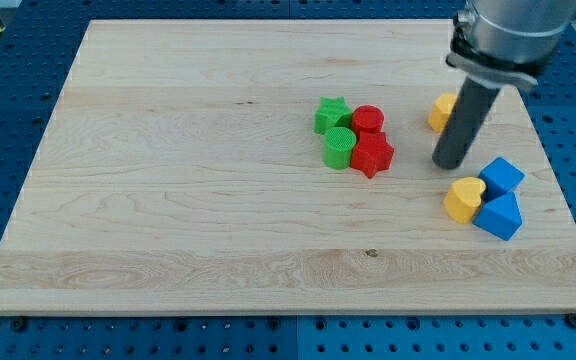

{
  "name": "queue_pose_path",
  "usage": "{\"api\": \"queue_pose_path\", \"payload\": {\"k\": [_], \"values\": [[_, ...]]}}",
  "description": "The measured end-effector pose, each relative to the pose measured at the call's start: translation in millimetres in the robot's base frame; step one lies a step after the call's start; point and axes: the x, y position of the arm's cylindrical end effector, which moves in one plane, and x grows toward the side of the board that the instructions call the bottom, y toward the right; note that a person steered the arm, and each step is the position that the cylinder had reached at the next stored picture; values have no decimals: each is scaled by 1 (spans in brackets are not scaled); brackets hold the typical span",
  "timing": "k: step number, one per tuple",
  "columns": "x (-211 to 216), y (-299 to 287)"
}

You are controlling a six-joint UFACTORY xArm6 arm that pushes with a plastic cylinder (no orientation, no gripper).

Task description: Slightly push the yellow hexagon to the right of the board

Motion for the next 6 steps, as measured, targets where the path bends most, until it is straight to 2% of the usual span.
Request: {"api": "queue_pose_path", "payload": {"k": [2, 3, 4, 5, 6], "values": [[-25, 0], [-54, 0], [-61, -16], [-117, -36], [-125, 13]]}}
